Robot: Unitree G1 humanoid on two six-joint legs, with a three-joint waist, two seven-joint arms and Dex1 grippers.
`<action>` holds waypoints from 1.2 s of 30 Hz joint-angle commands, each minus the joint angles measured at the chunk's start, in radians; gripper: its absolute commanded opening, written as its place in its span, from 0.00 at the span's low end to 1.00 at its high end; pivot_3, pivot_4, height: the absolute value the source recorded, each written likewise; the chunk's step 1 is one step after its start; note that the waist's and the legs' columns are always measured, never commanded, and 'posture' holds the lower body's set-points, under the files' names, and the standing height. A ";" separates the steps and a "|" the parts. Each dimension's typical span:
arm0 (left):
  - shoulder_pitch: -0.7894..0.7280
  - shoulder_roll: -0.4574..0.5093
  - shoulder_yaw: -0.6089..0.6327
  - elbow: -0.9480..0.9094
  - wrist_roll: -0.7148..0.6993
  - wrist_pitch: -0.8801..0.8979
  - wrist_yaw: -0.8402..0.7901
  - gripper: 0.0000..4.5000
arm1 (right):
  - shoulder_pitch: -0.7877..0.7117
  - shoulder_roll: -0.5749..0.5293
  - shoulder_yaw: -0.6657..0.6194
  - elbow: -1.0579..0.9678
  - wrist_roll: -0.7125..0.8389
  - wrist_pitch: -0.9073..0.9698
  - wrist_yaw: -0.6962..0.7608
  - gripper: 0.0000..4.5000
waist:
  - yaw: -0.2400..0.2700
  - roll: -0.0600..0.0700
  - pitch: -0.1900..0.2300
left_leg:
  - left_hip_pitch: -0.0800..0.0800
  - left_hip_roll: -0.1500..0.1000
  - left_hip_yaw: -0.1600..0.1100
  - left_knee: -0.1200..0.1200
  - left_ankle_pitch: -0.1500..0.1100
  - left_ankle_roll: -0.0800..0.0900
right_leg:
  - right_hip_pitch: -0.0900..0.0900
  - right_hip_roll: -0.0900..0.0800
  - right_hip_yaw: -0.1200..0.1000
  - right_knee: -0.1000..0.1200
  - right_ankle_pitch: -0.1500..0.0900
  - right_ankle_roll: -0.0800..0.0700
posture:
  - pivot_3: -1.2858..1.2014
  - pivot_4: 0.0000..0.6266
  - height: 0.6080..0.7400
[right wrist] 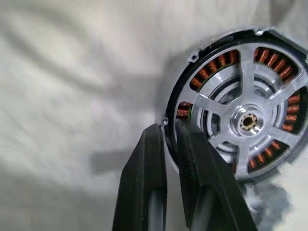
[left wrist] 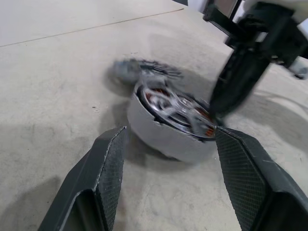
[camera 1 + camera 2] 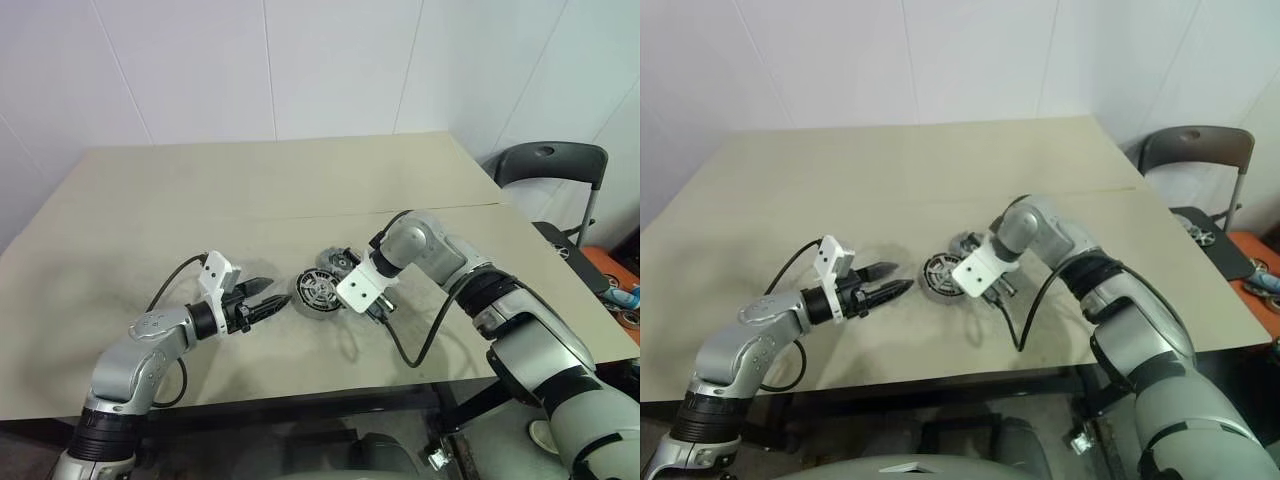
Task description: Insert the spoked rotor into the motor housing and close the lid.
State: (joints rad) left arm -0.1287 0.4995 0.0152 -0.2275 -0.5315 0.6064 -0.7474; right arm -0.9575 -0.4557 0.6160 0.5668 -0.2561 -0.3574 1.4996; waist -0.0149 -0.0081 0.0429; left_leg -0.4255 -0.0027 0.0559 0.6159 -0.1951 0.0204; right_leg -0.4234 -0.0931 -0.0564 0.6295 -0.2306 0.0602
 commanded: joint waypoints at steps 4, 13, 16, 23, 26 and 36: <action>-0.029 -0.005 -0.001 0.023 0.012 -0.022 -0.005 0.68 | -0.056 -0.031 -0.080 -0.133 0.180 0.396 0.114 0.01 | 0.004 0.000 0.000 | 0.000 0.000 0.000 0.001 0.000 0.000 | -0.003 -0.001 0.000 0.000 0.000 0.000 | 0.52 0.00 1.00; -0.033 -0.034 -0.015 0.017 0.027 -0.016 0.010 0.68 | -0.056 -0.050 -0.007 -0.004 -0.005 0.191 -0.011 0.01 | 0.003 0.000 0.000 | -0.001 -0.001 0.001 0.000 0.000 0.000 | -0.003 -0.002 -0.001 0.000 0.000 0.000 | 0.52 0.00 1.00; -0.020 -0.041 -0.023 0.010 0.037 -0.020 0.022 0.68 | -0.065 -0.030 -0.009 0.008 0.001 0.191 0.009 0.01 | 0.002 0.000 0.000 | -0.001 -0.001 0.002 0.000 0.000 0.000 | -0.002 -0.002 -0.001 0.000 0.000 0.000 | 0.52 0.00 1.00; -0.010 -0.060 -0.024 0.001 0.040 -0.017 0.043 0.68 | -0.109 0.104 -0.045 0.121 0.018 0.347 -0.039 0.01 | 0.001 0.000 0.000 | 0.000 -0.001 0.001 0.000 0.000 0.000 | -0.002 -0.002 -0.001 0.002 0.000 0.000 | 0.52 0.00 1.00; 0.005 -0.060 -0.018 -0.018 0.035 -0.012 0.052 0.68 | -0.120 0.131 -0.053 0.172 0.026 0.374 -0.034 0.09 | -0.003 0.000 0.000 | 0.000 -0.001 0.001 0.000 0.000 0.000 | -0.002 -0.002 -0.001 0.002 0.001 0.000 | 0.52 0.00 1.00; 0.001 -0.056 -0.008 -0.036 0.023 0.014 0.068 0.68 | -0.136 0.120 -0.130 -0.019 0.170 0.556 0.107 0.22 | 0.000 0.000 0.000 | -0.001 -0.001 0.001 0.000 0.000 0.000 | -0.003 -0.002 -0.001 0.001 0.001 0.000 | 0.52 0.00 1.00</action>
State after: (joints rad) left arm -0.1128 0.4372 -0.0142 -0.2319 -0.4926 0.6215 -0.6829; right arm -1.0579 -0.3230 0.5223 0.6227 -0.1350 0.1746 1.5754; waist -0.0150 -0.0079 0.0430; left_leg -0.4264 -0.0034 0.0571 0.6161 -0.1953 0.0202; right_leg -0.4260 -0.0950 -0.0571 0.6307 -0.2298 0.0599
